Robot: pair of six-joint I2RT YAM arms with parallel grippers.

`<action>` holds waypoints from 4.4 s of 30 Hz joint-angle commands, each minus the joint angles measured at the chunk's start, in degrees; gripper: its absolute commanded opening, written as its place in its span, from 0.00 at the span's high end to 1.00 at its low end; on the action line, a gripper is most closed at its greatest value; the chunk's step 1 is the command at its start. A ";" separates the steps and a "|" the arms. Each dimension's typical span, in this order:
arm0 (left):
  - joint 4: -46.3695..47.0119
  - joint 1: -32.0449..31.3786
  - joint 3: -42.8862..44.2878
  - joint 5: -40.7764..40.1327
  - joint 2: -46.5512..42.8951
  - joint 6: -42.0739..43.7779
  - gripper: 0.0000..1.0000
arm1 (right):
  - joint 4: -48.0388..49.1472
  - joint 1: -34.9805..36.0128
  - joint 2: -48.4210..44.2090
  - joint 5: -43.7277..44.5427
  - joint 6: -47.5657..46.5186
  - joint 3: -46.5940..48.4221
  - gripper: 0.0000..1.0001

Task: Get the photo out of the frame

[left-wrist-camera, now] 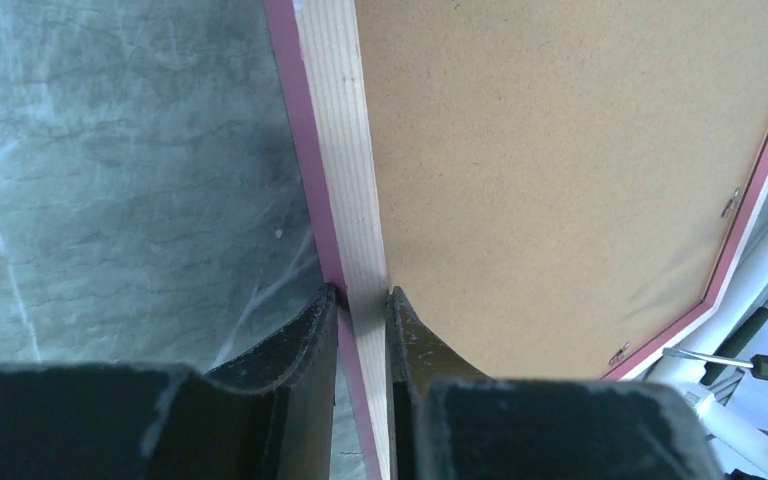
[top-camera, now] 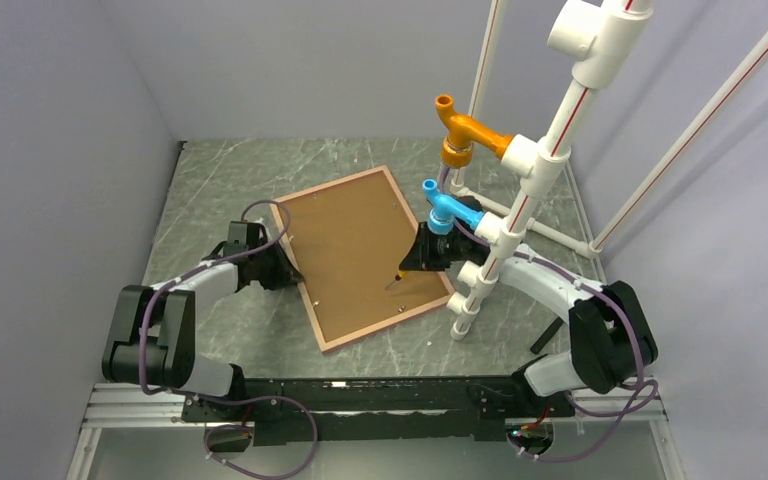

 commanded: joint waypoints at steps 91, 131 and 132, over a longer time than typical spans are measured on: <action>-1.06 -5.46 12.94 11.06 14.72 3.61 1.00 | 7.21 6.10 32.52 -21.29 -8.69 26.93 1.00; -11.31 -5.41 14.34 -3.11 0.87 3.22 0.03 | -1.76 -11.77 3.46 -7.34 -6.80 7.19 1.00; -12.75 -5.41 15.26 -4.57 1.99 1.74 0.03 | -2.38 -12.13 3.44 -6.35 -6.37 7.49 1.00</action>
